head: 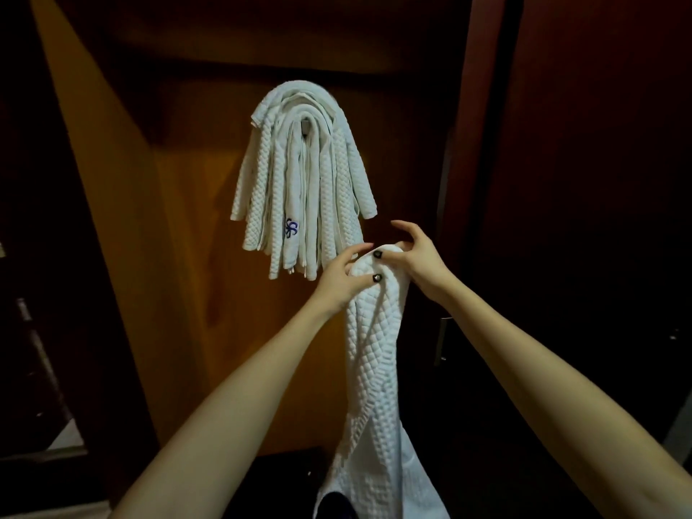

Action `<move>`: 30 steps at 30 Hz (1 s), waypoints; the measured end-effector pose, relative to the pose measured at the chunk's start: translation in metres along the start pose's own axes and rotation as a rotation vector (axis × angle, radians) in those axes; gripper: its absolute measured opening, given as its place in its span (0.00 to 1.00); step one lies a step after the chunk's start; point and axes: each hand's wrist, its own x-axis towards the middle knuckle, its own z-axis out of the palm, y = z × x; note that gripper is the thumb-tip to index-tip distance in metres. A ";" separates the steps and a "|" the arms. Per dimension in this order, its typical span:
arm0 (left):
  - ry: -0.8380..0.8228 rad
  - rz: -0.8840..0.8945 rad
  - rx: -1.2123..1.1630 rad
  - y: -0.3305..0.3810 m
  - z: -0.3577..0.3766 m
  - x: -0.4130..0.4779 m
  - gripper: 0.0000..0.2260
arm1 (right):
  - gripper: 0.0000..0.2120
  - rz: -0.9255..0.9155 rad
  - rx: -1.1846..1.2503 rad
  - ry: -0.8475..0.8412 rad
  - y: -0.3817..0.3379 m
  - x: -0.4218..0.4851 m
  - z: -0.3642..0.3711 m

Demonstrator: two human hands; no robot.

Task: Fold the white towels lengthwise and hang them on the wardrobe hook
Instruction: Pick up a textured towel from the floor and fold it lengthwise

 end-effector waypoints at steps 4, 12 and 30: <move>0.070 0.044 -0.010 0.009 0.009 -0.001 0.19 | 0.30 0.079 0.083 0.079 0.010 -0.012 -0.003; 0.239 0.107 0.084 0.034 0.011 0.010 0.03 | 0.11 0.313 0.196 -0.183 0.052 -0.057 0.006; -0.062 0.169 0.320 0.045 -0.050 -0.002 0.15 | 0.16 -0.157 0.078 -0.020 -0.007 -0.043 0.012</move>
